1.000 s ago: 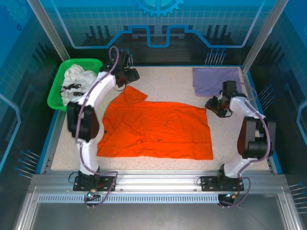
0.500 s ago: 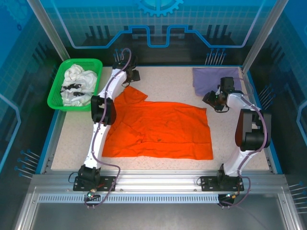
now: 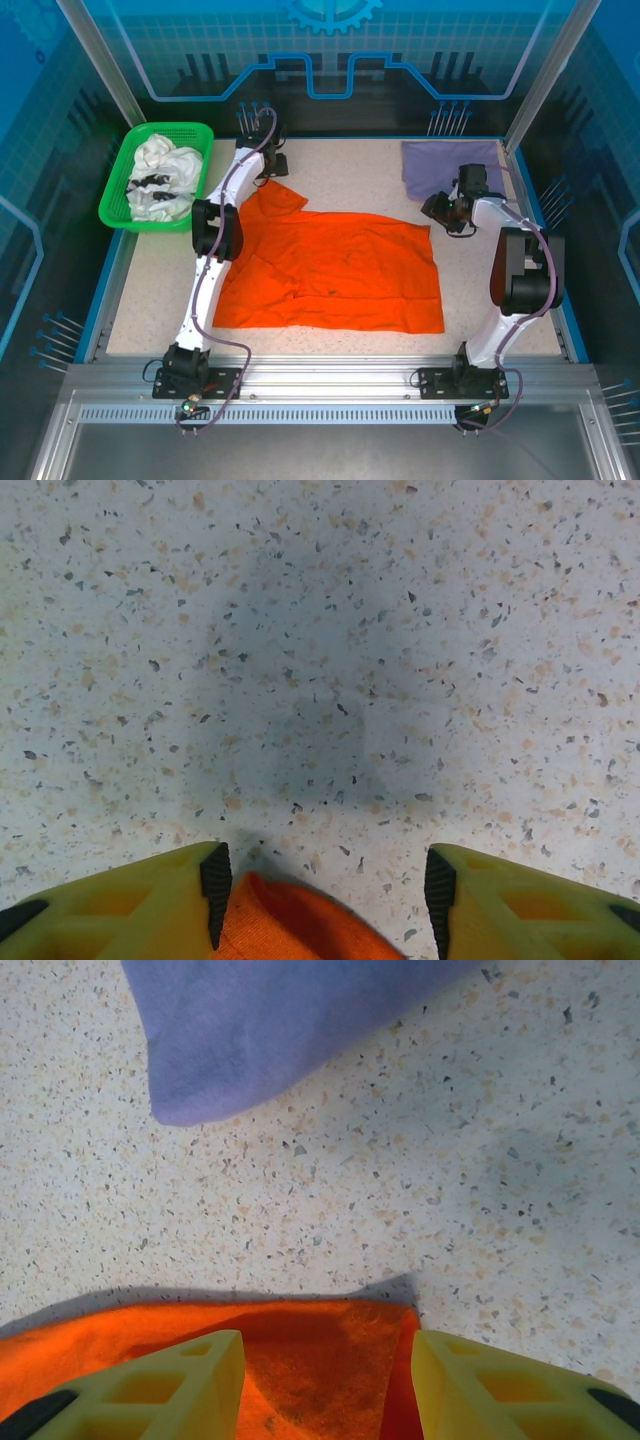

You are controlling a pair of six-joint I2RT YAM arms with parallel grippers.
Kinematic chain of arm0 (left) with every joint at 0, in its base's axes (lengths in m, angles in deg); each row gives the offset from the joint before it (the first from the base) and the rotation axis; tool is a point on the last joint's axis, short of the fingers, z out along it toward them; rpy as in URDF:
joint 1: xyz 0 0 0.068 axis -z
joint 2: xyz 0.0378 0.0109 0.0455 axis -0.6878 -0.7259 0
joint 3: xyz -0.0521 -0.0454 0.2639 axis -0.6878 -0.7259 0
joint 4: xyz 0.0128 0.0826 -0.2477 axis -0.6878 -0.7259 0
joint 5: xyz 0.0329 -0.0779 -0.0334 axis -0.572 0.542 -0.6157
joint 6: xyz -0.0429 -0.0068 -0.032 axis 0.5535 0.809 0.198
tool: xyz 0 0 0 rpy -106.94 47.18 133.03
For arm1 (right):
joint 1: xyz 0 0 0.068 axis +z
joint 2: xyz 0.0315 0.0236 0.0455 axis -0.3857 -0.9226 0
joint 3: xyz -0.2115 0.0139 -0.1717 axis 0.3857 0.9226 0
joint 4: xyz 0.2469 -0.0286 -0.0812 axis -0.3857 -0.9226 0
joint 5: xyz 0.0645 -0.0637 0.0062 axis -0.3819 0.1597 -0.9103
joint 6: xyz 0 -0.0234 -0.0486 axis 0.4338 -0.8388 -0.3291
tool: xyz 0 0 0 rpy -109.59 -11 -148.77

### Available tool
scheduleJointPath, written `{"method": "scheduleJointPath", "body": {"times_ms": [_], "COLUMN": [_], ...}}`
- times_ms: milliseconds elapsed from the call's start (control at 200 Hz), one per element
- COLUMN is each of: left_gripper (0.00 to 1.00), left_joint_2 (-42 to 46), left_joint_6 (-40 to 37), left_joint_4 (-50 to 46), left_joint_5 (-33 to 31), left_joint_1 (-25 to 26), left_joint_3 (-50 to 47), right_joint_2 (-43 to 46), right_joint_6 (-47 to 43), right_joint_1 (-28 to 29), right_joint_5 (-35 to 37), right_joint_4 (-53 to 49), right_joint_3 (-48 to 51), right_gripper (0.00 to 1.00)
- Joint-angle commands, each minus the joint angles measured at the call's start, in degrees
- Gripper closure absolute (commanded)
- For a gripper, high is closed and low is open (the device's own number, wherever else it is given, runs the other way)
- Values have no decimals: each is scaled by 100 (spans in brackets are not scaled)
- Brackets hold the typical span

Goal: Fold and stack the t-shirts

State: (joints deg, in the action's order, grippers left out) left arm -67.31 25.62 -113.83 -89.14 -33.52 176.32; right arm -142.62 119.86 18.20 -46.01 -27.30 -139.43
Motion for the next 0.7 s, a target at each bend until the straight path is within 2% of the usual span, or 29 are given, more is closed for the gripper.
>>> {"method": "scheduleJointPath", "body": {"times_ms": [0,285,530,695], "left_gripper": [46,47,53,63], "left_joint_2": [-13,-4,-22,-21], "left_joint_6": [-96,-30,83,161], "left_joint_4": [-182,-366,-336,-265], "left_joint_5": [101,171,122,207], "left_joint_1": [-61,-62,-126,-176], "left_joint_3": [-90,-205,-231,-286], "right_joint_2": [-138,-111,-112,-163], "right_joint_6": [74,131,149,153], "right_joint_1": [36,3,-17,-17], "right_joint_5": [-113,-118,-135,-129], "right_joint_4": [122,180,230,241], "right_joint_3": [73,113,144,118], "right_gripper": [52,51,51,52]}}
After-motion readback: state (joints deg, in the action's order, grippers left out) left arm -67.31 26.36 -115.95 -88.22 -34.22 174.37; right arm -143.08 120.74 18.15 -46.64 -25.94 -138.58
